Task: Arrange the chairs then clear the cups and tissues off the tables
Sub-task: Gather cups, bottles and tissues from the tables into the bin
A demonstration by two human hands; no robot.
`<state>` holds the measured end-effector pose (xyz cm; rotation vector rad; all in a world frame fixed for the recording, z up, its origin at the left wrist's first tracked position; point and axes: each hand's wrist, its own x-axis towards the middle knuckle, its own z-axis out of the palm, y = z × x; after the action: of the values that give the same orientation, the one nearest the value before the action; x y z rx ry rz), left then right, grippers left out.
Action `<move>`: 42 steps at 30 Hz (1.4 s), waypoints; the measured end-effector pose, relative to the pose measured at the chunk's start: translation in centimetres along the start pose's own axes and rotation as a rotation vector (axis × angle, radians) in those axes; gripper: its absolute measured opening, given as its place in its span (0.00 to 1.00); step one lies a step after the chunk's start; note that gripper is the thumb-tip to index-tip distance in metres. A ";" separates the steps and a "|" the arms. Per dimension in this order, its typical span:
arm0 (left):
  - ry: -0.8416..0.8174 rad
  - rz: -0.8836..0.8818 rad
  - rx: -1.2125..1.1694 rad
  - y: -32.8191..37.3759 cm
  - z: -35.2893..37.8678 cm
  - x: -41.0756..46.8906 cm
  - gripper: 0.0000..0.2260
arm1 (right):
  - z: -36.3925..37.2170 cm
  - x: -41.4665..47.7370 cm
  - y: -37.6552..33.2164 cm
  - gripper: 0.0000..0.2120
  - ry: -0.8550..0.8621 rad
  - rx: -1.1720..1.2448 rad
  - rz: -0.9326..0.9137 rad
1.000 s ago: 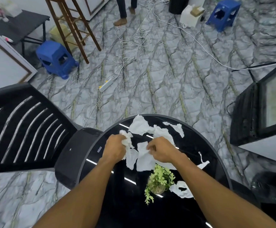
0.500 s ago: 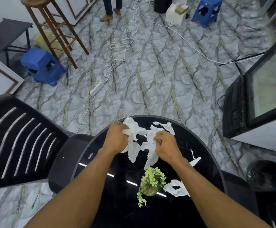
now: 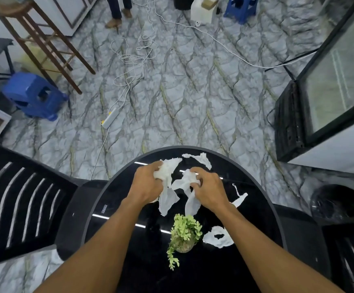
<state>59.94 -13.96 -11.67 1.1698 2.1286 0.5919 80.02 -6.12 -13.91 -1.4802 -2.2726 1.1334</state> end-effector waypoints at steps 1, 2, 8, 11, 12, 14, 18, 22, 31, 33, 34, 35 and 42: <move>0.001 0.034 0.019 0.7 0.0 0.4 0.25 | -0.4 0.0 0.2 0.16 0.028 0.009 0.001; -0.002 0.063 0.034 1.6 0.0 0.9 0.24 | -1.0 -0.1 0.3 0.13 0.052 0.009 -0.003; -0.040 0.266 0.144 6.5 1.3 4.4 0.18 | -4.8 -1.8 2.0 0.07 0.223 0.200 0.042; -0.112 0.332 0.188 7.9 3.3 5.9 0.16 | -5.8 -3.2 4.2 0.08 0.257 0.160 0.056; -0.152 0.342 0.226 8.2 4.0 6.1 0.17 | -5.8 -3.5 4.9 0.08 0.267 0.145 0.060; -0.245 0.346 0.312 8.3 5.4 6.3 0.19 | -5.9 -4.1 6.2 0.09 0.287 0.115 0.062; -0.318 0.278 0.410 7.7 7.0 6.1 0.19 | -6.1 -4.8 7.6 0.10 0.337 0.105 0.045; -0.301 0.189 0.403 8.0 7.1 5.8 0.21 | -6.2 -5.2 8.5 0.08 0.235 0.096 0.089; -0.241 0.251 0.310 14.3 7.0 1.1 0.19 | -5.8 -6.5 9.2 0.12 0.085 -0.107 0.125; -0.222 0.292 0.301 15.7 7.5 -0.6 0.17 | -6.1 -7.0 9.4 0.10 0.143 -0.094 0.154; -0.213 0.319 0.301 16.3 7.9 -1.6 0.16 | -6.3 -7.4 9.6 0.09 0.166 -0.101 0.173; -0.204 0.340 0.303 16.7 8.4 -2.7 0.15 | -6.5 -7.9 9.8 0.09 0.189 -0.102 0.192; -0.198 0.331 0.379 15.4 12.4 -9.5 0.14 | -6.7 -11.8 11.3 0.18 0.274 -0.147 0.010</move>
<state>81.47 -13.32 -7.53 1.7333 1.9403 0.1987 97.12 -10.56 -14.46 -1.5906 -2.1969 0.7260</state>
